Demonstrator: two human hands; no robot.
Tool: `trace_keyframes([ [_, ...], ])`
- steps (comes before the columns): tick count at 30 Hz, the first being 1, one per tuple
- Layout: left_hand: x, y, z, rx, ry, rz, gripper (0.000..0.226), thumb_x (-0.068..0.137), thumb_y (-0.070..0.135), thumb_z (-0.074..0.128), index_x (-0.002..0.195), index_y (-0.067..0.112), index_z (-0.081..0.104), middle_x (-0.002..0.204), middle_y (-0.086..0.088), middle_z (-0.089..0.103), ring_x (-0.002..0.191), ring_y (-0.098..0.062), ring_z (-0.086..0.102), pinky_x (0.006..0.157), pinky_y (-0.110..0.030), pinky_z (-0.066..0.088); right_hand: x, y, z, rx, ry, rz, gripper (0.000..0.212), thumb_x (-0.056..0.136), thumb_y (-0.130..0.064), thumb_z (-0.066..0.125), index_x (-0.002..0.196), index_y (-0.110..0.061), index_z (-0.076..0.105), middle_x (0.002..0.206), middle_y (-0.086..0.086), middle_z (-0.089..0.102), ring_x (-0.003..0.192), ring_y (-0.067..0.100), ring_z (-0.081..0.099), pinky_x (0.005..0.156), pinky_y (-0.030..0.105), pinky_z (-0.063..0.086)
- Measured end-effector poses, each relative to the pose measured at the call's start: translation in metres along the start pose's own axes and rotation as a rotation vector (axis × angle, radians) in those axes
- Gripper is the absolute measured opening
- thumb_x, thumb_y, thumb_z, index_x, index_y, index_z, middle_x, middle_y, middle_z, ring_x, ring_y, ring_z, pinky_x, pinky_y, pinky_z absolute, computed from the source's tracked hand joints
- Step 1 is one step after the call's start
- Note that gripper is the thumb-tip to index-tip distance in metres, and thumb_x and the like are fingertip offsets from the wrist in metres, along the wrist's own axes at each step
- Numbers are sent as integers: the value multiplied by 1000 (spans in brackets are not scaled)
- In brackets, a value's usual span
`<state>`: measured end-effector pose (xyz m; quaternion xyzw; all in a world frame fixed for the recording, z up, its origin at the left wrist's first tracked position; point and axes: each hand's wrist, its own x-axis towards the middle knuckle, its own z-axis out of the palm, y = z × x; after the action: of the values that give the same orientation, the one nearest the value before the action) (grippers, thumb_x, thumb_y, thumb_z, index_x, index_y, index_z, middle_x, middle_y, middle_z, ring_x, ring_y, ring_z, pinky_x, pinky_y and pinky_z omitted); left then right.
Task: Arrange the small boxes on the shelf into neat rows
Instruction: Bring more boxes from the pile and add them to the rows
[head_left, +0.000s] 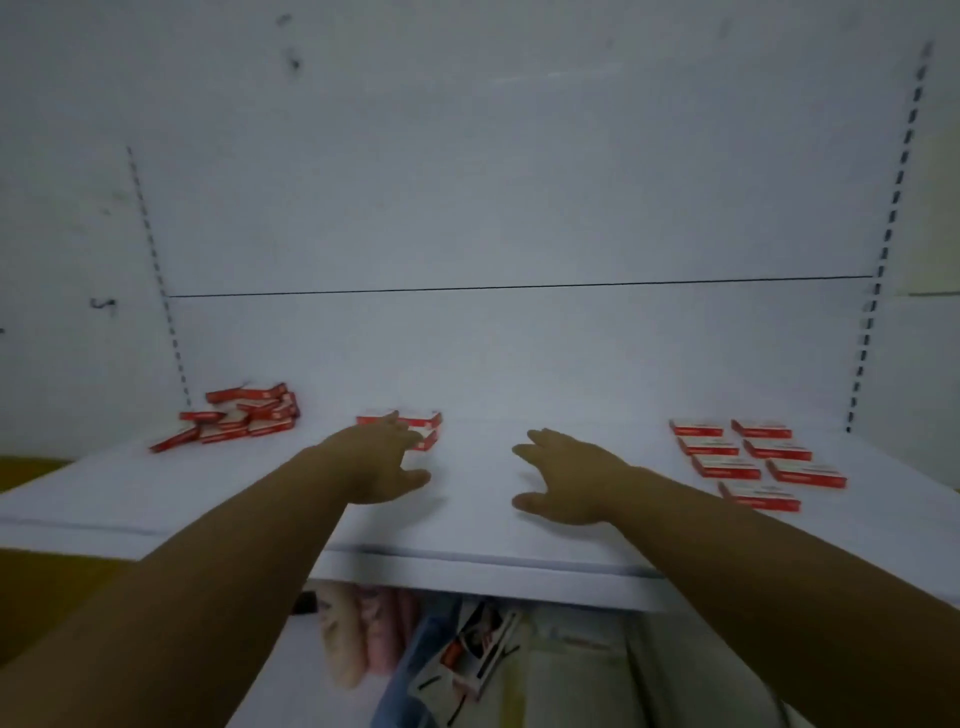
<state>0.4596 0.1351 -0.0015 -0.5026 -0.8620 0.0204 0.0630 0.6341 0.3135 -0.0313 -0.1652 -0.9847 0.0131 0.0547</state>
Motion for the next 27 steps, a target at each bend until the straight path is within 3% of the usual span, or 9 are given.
trace_keyframes([
  [5, -56, -79, 8, -161, 9, -143, 64, 89, 57, 38, 143, 27, 22, 155, -2, 15, 142, -19, 9, 114, -42, 12, 31, -90, 14, -19, -10, -132, 73, 89, -57, 42, 148, -24, 12, 158, 2, 3, 144, 18, 3, 115, 35, 9],
  [11, -80, -152, 32, 100, -55, -127, 72, 86, 66, 27, 145, 26, 16, 156, -2, 6, 143, -18, -3, 115, -43, 2, 79, -155, 31, -81, -7, -260, 71, 90, -57, 40, 147, -24, 14, 158, 3, 4, 144, 19, 4, 115, 39, 10],
  [17, -71, -209, 53, 53, -121, -219, 72, 86, 67, 26, 145, 29, 13, 156, -1, 4, 143, -17, -5, 115, -43, 1, 150, -199, 46, -82, 6, -380, 67, 92, -57, 35, 147, -24, 15, 158, 1, 6, 144, 19, 4, 116, 41, 10],
  [20, -61, -239, 49, 41, -115, -271, 69, 87, 64, 27, 145, 28, 17, 156, -1, 8, 143, -18, 0, 115, -42, 4, 193, -215, 48, -63, 37, -423, 66, 92, -56, 35, 147, -24, 15, 158, 1, 7, 144, 18, 4, 115, 42, 10],
  [24, -45, -280, 36, -9, 1, -334, 63, 89, 58, 34, 142, 25, 26, 152, -2, 25, 139, -18, 22, 113, -37, 19, 244, -232, 54, -49, 69, -465, 66, 92, -56, 35, 146, -23, 17, 157, 2, 9, 144, 19, 6, 115, 40, 12],
  [27, -36, -308, 46, -26, -24, -378, 63, 89, 57, 36, 142, 26, 26, 151, 0, 28, 137, -17, 26, 112, -36, 22, 277, -243, 60, -46, 92, -472, 66, 91, -56, 36, 146, -23, 18, 157, 3, 11, 144, 21, 9, 114, 41, 15],
])
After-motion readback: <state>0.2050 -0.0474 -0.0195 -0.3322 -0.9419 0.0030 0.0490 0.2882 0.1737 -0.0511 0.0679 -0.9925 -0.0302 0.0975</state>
